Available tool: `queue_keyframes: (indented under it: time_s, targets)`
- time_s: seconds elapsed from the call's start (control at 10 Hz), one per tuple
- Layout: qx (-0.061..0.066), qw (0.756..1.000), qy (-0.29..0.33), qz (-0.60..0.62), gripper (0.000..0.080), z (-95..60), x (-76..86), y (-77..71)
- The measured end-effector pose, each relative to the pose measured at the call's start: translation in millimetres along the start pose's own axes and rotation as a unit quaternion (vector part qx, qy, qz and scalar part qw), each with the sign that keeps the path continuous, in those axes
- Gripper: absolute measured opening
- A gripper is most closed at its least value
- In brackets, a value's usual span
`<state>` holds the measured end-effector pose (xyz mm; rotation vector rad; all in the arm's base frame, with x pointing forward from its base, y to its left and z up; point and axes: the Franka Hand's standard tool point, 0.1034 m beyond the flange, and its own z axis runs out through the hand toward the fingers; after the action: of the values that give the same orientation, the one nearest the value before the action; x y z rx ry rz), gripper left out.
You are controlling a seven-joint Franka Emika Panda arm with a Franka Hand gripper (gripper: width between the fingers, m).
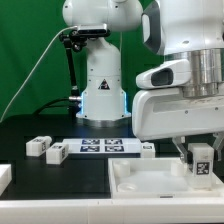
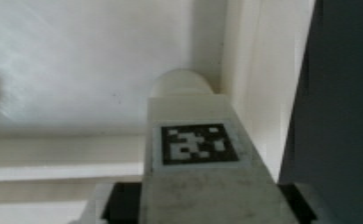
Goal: Assemble one leg
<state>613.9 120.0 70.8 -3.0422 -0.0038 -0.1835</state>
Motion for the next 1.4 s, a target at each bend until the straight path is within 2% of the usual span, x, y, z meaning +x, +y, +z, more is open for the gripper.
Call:
queue_keyframes:
  time_s: [0.1,0.2,0.4,0.6,0.8,1.1,1.3,1.4]
  targets:
    - [0.001,0.999,0.004,0.032,0.0290,0.2,0.2,0.5]
    - [0.005,0.992,0.007,0.123,0.0290,-0.1,0.7,2.1]
    - [0.004,0.972,0.008,0.236,0.0290,0.1,-0.2,3.5]
    - [0.008,0.939,0.008,0.342,0.0291,0.7,-0.8,3.9]
    - [0.011,0.882,0.012,0.471,0.0291,1.3,-0.9,4.0]
    - [0.016,0.801,0.008,0.599,0.0291,1.2,-1.2,3.7]
    - [0.026,0.752,0.000,0.659,0.0291,0.9,-1.0,2.9]
    - [0.028,0.742,-0.002,0.670,0.0291,0.9,-1.1,2.7]
